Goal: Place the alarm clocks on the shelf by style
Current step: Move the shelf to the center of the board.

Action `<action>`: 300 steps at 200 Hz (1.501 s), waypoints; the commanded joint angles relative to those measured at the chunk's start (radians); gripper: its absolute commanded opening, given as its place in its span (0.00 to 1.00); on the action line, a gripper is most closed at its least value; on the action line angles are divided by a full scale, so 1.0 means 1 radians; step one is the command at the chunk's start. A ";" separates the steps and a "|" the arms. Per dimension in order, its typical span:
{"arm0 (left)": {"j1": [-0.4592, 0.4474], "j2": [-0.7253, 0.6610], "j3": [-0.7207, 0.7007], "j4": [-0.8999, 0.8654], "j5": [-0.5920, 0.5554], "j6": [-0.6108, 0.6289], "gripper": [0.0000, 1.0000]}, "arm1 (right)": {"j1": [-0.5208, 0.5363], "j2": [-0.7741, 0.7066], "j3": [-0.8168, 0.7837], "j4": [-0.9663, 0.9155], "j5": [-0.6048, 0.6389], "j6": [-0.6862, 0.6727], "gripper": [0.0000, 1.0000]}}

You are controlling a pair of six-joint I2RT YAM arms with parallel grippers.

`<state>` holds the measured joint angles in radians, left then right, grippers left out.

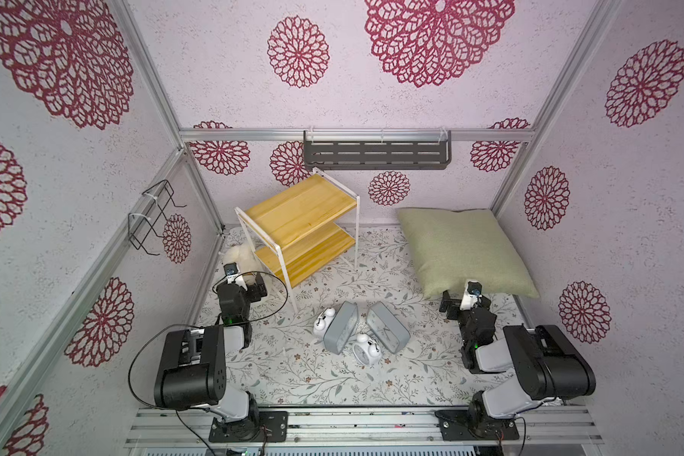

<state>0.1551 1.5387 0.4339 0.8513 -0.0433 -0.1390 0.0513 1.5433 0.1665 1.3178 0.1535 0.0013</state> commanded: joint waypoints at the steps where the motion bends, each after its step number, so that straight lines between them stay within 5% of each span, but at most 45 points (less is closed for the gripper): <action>1: -0.002 0.009 -0.007 0.009 -0.009 0.010 0.97 | 0.005 -0.008 0.028 0.051 0.012 0.012 0.99; 149: -0.002 0.002 -0.027 0.037 -0.017 0.009 0.97 | 0.005 -0.012 0.013 0.076 0.020 0.015 0.99; 184: -0.003 -0.135 -0.101 0.066 -0.063 -0.007 0.97 | 0.005 -0.121 -0.041 0.087 0.071 0.036 0.99; 227: -0.019 -0.460 -0.110 -0.188 -0.169 -0.098 0.97 | 0.004 -0.378 0.018 -0.255 0.077 0.119 0.99; 263: -0.111 -0.650 -0.003 -0.554 -0.256 -0.233 0.97 | 0.012 -0.501 0.094 -0.445 -0.270 0.131 0.99; 300: -0.273 -0.749 0.152 -0.880 -0.176 -0.324 0.98 | 0.117 -0.459 0.181 -0.481 -0.389 0.133 0.99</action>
<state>-0.0376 0.8337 0.4973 0.2668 -0.2611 -0.3706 0.0986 1.0538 0.2756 0.9035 -0.0868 0.1173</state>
